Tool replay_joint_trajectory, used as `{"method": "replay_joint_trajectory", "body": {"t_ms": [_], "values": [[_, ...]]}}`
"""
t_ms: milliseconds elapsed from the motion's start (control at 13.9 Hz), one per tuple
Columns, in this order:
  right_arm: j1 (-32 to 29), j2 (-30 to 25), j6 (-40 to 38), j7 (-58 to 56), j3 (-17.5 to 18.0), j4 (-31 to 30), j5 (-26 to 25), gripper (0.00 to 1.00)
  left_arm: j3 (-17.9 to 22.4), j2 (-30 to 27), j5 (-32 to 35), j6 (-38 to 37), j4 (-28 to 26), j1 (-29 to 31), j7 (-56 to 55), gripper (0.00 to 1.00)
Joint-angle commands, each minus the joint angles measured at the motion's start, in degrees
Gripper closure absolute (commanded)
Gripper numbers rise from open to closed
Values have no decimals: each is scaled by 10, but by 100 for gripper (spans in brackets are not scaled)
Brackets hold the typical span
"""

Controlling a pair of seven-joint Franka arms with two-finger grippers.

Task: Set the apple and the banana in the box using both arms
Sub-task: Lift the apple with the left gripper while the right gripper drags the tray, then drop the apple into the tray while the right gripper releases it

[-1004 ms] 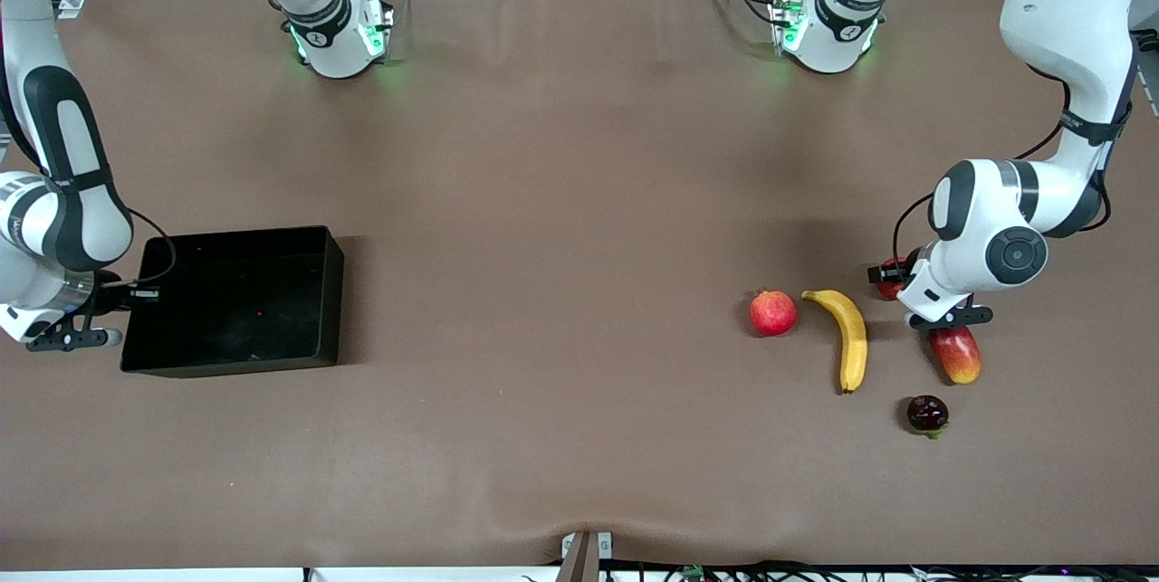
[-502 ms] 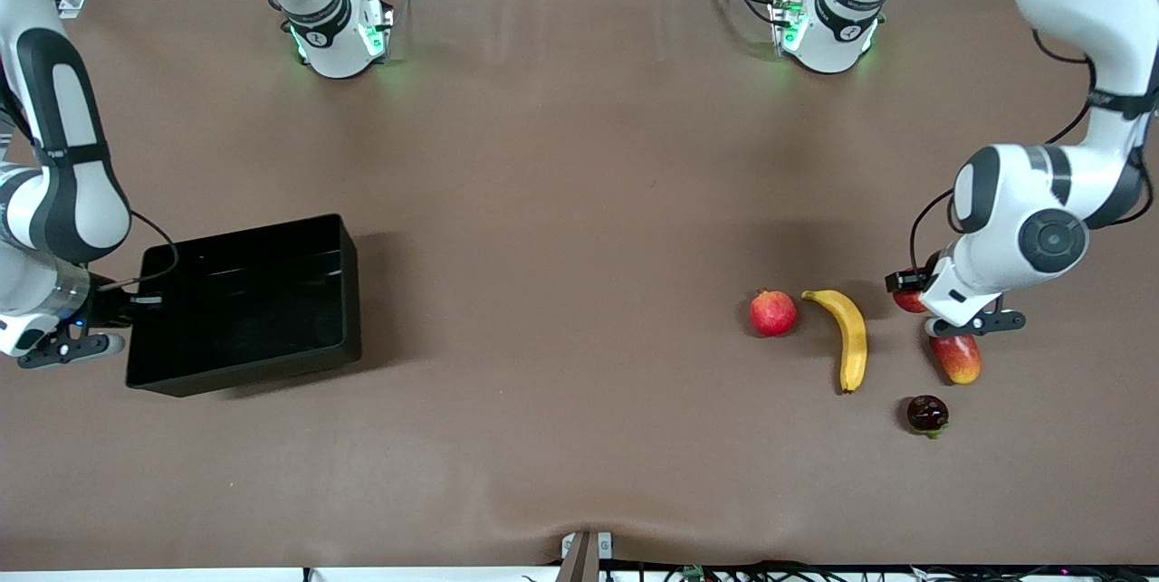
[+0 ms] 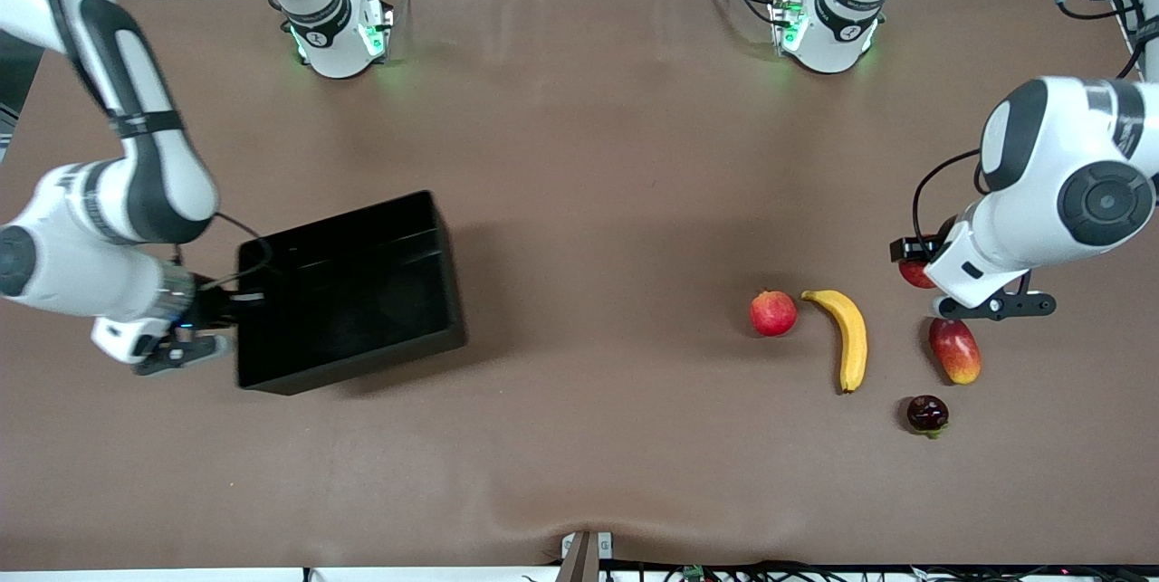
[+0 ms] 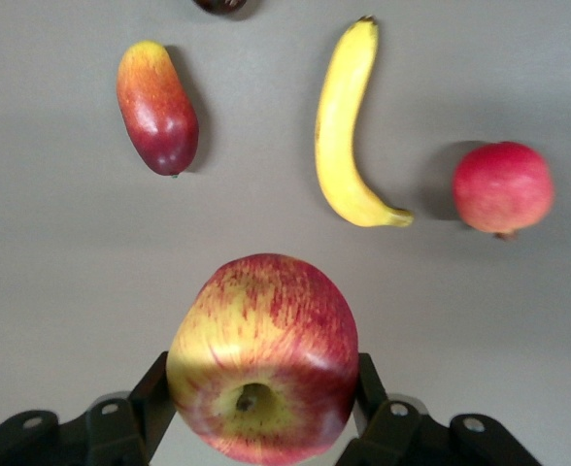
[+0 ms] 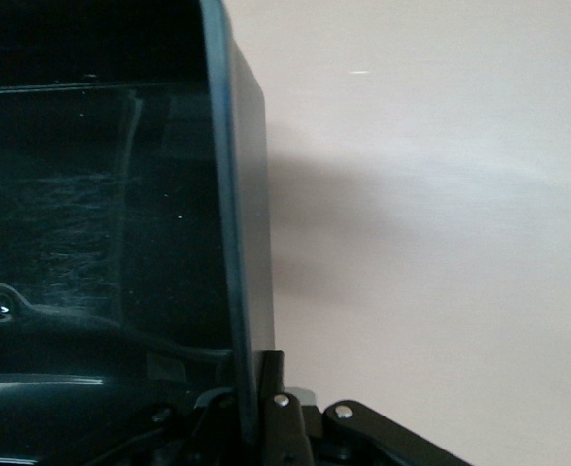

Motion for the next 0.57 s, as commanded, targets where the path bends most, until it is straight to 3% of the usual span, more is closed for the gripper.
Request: {"method": "replay_joint_trajectory", "body": {"t_ms": [0,215,502], "values": [[39,-13,-13,67,7,-11,12,100,-25,-22,-14,-23,14,3,-14,100],[113,-15,-11,176,10,-11,12,100,-39,-30,-70,-20,14,2,-56,100],[228,-10,20,403,8,-12,4,100,-96,-26,-102,6,13,2,-158,100]]}}
